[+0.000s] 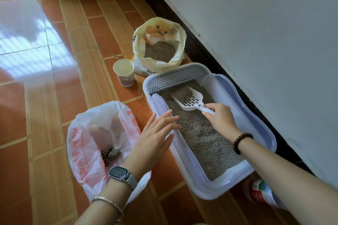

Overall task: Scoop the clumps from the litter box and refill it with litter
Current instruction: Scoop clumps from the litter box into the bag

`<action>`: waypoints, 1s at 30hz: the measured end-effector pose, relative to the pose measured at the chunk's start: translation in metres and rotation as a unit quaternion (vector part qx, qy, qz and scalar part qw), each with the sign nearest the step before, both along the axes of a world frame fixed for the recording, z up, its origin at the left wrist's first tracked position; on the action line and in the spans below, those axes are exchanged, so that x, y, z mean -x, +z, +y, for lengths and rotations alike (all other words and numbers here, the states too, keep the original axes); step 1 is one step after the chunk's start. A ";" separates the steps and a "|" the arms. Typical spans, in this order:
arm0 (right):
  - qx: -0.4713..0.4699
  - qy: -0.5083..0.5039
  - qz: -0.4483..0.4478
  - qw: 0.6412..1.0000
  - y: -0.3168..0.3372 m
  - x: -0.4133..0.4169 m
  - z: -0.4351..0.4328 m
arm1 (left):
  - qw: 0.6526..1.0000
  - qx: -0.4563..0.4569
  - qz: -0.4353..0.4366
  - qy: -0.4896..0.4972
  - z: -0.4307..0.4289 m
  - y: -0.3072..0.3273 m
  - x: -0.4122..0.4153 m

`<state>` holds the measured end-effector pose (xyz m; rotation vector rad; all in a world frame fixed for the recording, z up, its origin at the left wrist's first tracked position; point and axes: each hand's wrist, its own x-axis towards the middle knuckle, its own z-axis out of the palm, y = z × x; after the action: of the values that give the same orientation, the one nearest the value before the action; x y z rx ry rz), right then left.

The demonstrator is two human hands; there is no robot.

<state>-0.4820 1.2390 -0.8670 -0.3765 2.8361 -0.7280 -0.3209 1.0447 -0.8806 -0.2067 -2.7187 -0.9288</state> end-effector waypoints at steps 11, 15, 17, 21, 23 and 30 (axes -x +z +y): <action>0.013 0.012 0.008 1.000 0.048 -0.038 0.049 | 0.999 -0.013 0.023 0.027 0.004 -0.003 -0.002; 0.013 0.005 0.016 1.000 0.054 -0.049 0.057 | 0.999 -0.001 0.014 0.032 0.004 0.001 -0.006; 0.009 0.006 0.017 1.000 0.056 -0.052 0.059 | 0.999 0.008 0.009 0.035 0.005 0.002 -0.007; -0.006 -0.004 0.018 1.000 0.061 -0.056 0.060 | 0.999 0.015 0.005 0.039 0.005 0.004 -0.009; -0.008 -0.001 0.018 1.000 0.064 -0.058 0.060 | 0.999 0.016 0.003 0.040 0.004 0.005 -0.010; -0.012 -0.005 0.013 1.000 0.065 -0.063 0.062 | 0.999 0.026 0.002 0.039 0.004 0.008 -0.012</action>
<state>-0.4193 1.3010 -0.8016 -0.3718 2.8695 -0.6950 -0.3089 1.0489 -0.8729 -0.1107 -2.7281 -0.8357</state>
